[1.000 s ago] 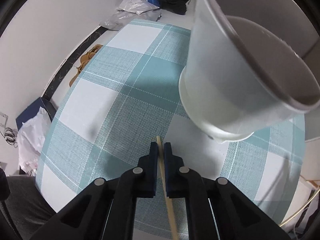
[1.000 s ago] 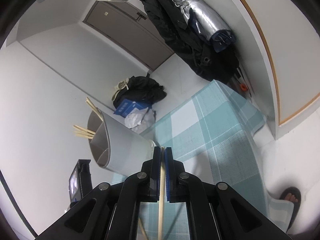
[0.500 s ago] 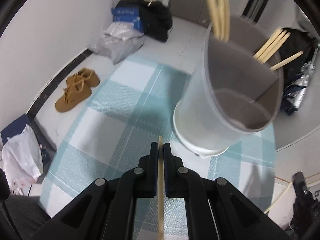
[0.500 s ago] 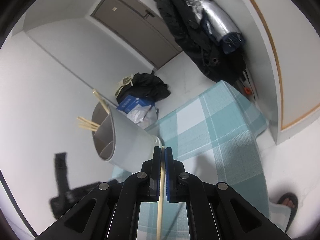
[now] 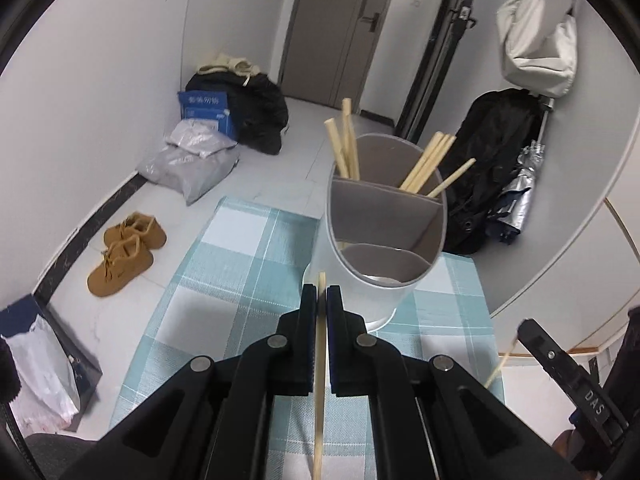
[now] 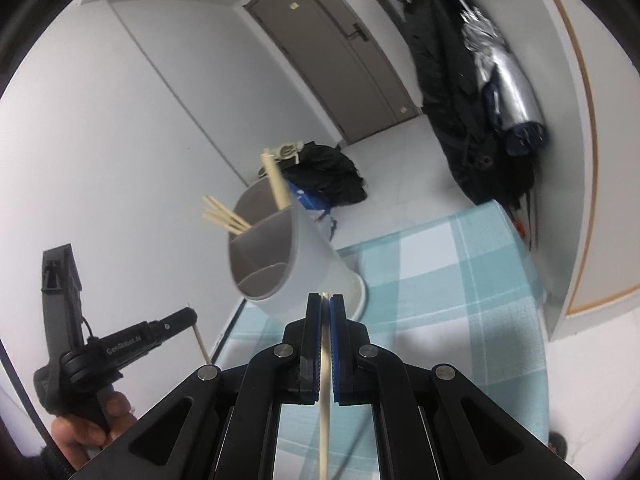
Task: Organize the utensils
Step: 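Carry both chopsticks over the white holder and open both grippers to drop them in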
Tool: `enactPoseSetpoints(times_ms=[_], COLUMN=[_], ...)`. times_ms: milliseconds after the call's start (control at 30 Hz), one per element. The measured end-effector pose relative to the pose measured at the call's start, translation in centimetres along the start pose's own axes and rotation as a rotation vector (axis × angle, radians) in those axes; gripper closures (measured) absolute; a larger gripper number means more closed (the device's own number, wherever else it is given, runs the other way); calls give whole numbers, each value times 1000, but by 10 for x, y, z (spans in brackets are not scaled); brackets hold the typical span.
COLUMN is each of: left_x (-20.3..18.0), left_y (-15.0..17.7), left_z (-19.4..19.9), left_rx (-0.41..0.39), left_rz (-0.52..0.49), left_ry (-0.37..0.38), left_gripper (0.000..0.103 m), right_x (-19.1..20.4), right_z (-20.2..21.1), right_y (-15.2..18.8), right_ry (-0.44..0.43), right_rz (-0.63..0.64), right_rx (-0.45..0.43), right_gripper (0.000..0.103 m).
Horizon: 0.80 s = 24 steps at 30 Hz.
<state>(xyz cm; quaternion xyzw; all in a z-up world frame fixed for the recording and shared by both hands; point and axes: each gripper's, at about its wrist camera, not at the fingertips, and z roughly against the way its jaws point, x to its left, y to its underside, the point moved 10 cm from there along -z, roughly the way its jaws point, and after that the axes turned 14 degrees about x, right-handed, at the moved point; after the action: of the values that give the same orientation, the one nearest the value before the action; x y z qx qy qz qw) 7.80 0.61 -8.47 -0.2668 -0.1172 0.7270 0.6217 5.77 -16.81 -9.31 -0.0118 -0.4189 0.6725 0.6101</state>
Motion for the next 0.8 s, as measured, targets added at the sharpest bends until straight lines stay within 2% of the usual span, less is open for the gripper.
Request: enactPoseSetpoints(times_ms=[400, 633, 800], left_x=[-18, -15, -14], left_y=[4, 7, 7], left_z=[29, 39, 49], left_rx=[-13, -14, -17], left_rz=[-169, -183, -196], left_ry=[61, 68, 79], left_gripper=[102, 102, 103], right_x=[62, 78, 92], right_z=[10, 4, 9], right_y=[-3, 0, 1], right_ry=[42, 60, 69], right_rz=[144, 161, 185], right_rx=[-29, -22, -49], right_gripper=[100, 100, 100])
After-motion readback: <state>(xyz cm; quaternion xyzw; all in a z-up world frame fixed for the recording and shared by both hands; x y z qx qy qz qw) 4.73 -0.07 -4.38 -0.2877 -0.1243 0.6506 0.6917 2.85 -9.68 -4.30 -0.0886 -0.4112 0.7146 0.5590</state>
